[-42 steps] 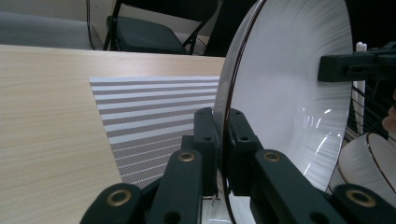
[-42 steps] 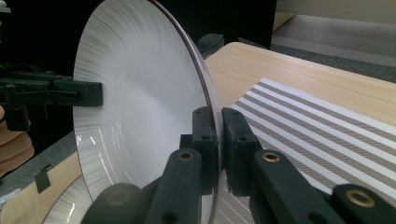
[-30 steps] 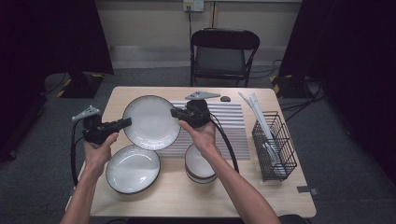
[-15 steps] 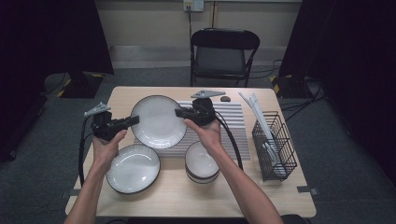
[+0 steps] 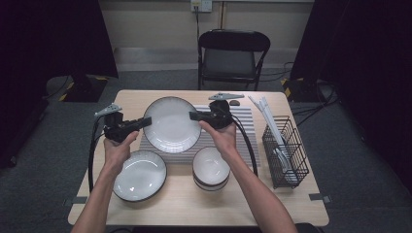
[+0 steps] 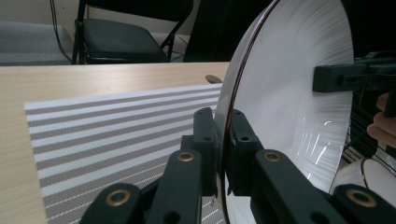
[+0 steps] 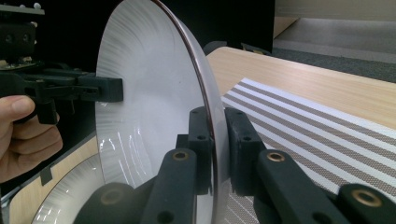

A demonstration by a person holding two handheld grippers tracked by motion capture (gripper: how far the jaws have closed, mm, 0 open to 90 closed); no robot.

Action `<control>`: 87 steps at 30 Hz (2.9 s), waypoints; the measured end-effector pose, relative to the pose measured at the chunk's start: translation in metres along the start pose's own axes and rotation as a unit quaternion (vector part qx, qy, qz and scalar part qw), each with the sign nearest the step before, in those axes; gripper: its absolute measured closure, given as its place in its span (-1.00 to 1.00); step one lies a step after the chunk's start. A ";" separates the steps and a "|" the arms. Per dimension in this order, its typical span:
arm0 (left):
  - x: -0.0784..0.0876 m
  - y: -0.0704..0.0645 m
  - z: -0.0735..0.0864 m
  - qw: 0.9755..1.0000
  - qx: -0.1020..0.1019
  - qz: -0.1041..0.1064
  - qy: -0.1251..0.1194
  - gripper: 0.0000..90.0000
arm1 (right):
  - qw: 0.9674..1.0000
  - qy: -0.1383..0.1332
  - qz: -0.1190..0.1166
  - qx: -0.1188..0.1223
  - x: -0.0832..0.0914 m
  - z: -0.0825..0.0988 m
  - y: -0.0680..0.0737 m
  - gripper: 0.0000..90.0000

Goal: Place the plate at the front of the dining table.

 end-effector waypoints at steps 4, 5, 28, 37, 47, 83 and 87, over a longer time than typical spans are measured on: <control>-0.009 -0.004 0.000 1.000 -0.001 0.003 0.003 0.89 | 1.000 0.004 0.006 -0.006 0.005 0.001 -0.008 0.80; -0.011 -0.004 0.000 1.000 0.001 0.007 0.003 0.89 | 1.000 0.002 0.006 -0.009 0.007 0.001 -0.009 0.81; -0.037 0.018 0.006 0.999 0.023 0.022 0.017 0.88 | 0.999 0.027 0.019 -0.028 -0.004 0.009 -0.029 0.84; -0.045 0.025 0.011 0.999 0.032 0.015 0.030 0.85 | 0.998 0.044 0.021 -0.041 -0.012 0.017 -0.037 0.85; -0.058 0.031 0.019 0.998 0.042 0.014 0.045 0.88 | 0.996 0.058 0.012 -0.067 -0.019 0.025 -0.047 0.85; -0.020 0.015 0.043 0.997 -0.018 -0.010 0.080 -0.47 | 0.989 0.082 0.051 -0.115 -0.043 0.056 -0.093 0.86; -0.010 0.015 0.048 0.995 -0.026 -0.019 0.092 -0.59 | 0.987 0.082 0.065 -0.120 -0.047 0.061 -0.100 0.86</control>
Point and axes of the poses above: each handheld gripper's, and its own axes: x roughly backward along the jaws, z roughly out of its underside, y roughly to its left, the point moved 8 cm from there along -x, roughly forward along the jaws, and after that the axes turned 8 degrees about x, right-handed, at the moved point
